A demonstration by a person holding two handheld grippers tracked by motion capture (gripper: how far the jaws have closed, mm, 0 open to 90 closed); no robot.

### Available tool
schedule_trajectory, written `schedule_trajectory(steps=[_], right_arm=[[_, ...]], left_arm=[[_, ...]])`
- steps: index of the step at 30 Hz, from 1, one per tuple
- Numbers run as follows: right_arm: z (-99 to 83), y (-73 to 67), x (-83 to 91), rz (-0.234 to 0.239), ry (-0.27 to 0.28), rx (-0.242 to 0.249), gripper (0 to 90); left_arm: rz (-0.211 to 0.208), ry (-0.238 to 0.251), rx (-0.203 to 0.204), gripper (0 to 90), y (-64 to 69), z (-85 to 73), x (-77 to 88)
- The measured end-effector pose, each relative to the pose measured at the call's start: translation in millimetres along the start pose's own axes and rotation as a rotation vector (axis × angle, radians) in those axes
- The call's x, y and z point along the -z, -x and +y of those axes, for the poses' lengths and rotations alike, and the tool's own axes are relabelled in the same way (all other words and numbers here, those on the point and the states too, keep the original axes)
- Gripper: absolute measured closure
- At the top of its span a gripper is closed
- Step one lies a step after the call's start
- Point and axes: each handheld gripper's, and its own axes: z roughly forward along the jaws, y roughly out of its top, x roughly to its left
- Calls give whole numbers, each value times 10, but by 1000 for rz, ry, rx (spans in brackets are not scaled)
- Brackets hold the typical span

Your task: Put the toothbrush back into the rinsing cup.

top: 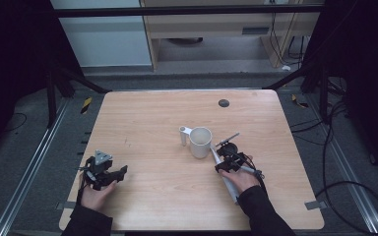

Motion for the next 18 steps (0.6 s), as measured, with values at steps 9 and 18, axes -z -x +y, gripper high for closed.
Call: schedule_trajectory(steps=[9,18], right_arm=[[-10,-14,-36,-4,-16,-8,621],[-10,-22,-45,-26,-22,-24,660]], left_arm=[[1,0,2,350,-4,0,-1],[1,-3,1,350,-5,0,-2]])
